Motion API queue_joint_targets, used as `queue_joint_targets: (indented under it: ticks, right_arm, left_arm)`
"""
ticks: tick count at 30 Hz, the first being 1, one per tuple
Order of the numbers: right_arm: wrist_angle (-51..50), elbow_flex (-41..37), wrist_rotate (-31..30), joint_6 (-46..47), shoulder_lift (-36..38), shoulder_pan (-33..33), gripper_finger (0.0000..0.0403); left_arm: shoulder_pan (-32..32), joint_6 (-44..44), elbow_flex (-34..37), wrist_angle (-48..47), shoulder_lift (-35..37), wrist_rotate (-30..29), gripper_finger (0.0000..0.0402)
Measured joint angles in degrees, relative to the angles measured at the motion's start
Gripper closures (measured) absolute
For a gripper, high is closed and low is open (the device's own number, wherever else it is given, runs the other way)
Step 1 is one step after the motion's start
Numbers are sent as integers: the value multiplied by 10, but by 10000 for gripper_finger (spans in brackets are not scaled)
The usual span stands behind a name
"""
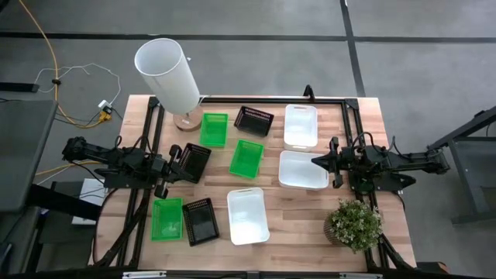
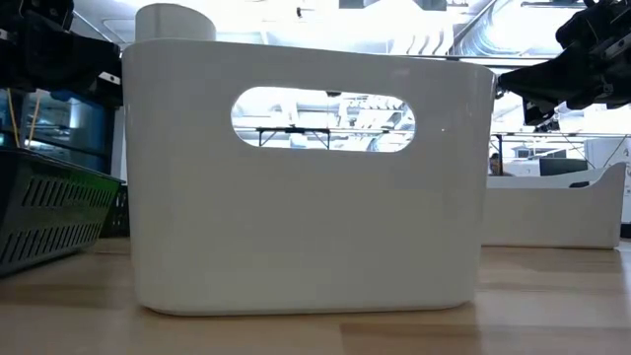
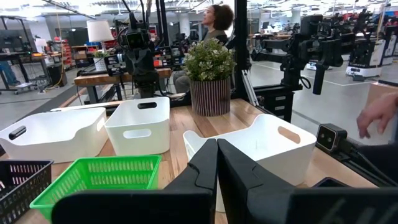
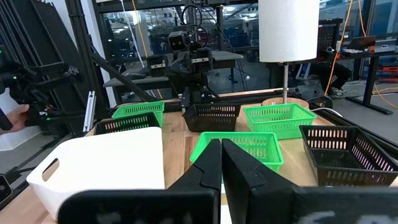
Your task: Stack baskets by color
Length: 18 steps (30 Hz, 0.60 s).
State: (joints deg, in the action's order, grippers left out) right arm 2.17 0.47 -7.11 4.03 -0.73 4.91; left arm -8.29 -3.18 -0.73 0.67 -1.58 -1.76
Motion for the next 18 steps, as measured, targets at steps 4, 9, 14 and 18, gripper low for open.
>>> queue_joint_targets:
  ticks: [4,9,14,18]
  right_arm:
    - [0,0,0,0,0,0,402]
    - [0,0,0,0,0,0,402]
    - [0,0,0,0,0,0,402]
    - [0,0,0,0,0,0,402]
  left_arm:
    - [0,0,0,0,0,0,401]
    - [0,0,0,0,0,0,402]
    - [0,-9,0,0,0,-1,402]
    - [0,-25,0,0,0,-5,401]
